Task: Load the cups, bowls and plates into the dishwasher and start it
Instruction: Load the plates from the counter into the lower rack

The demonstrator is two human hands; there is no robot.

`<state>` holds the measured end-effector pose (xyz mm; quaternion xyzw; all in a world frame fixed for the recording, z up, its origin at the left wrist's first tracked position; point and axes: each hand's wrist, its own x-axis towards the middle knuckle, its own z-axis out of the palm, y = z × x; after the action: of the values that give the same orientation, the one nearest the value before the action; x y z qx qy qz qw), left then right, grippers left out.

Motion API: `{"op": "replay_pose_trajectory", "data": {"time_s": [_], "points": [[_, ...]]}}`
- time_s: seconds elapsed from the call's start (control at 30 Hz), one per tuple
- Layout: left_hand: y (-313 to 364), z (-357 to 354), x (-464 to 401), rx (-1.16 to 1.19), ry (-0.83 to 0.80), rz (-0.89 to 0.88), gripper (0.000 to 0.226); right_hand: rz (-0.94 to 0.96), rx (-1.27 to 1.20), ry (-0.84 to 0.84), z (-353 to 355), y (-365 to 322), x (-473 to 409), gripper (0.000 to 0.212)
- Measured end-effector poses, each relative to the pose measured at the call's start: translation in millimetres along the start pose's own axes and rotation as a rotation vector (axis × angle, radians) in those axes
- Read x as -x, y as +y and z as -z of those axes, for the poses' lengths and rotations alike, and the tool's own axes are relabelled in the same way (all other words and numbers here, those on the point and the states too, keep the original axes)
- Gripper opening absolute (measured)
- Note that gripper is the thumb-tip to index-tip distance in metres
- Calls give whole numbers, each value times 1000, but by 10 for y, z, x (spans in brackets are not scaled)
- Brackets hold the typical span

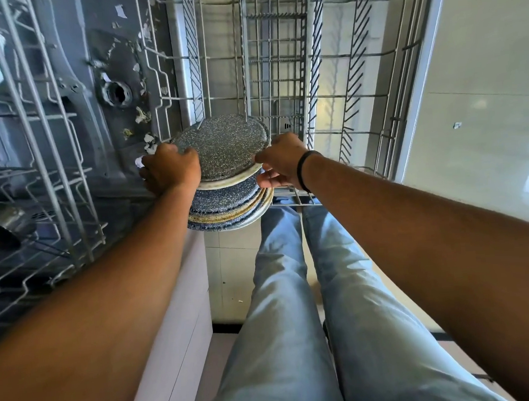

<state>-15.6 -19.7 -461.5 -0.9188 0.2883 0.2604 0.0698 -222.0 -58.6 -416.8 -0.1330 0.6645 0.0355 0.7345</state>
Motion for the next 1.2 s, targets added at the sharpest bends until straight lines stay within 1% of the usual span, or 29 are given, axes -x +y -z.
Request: {"op": "replay_pose_trajectory", "data": {"time_s": [0.07,0.13,0.23,0.37,0.47,0.57,0.63,0.7,0.77,0.87,0.93,1.0,1.07,1.2], "points": [[148,96,186,14,7,-34,39,15,0,15,4,14,0,51],[240,111,329,49,22,-85,24,29,-3,33,11,32,-10,52],[282,29,505,113,45,-207,18,50,-19,60,41,56,-11,53],[328,-20,727,222,23,-252,14,98,24,81,94,34,121,36],[334,85,900,298,-22,-284,13,131,55,103,143,-13,340,29],[295,358,1121,353,-91,-300,12,190,118,87,189,-132,796,4],[288,662,1329,407,-121,-295,16,238,174,90,195,-240,1219,7],[295,1010,1549,503,-122,-273,21,281,233,90,161,-370,1673,5],[286,1348,1788,599,-128,-286,25,336,292,96,111,-495,2099,16],[158,1831,2152,762,-192,-254,26,436,331,61,24,-680,2809,16],[89,2143,2344,816,-229,-243,27,509,331,19,-10,-772,3179,17],[21,2471,2497,852,-198,-258,28,579,361,-21,-48,-833,3497,19],[-34,2775,2597,917,-133,-227,26,635,365,-50,-115,-889,3713,18],[-190,3186,2842,1144,55,-129,24,744,418,-136,-431,-1033,4096,12]]}}
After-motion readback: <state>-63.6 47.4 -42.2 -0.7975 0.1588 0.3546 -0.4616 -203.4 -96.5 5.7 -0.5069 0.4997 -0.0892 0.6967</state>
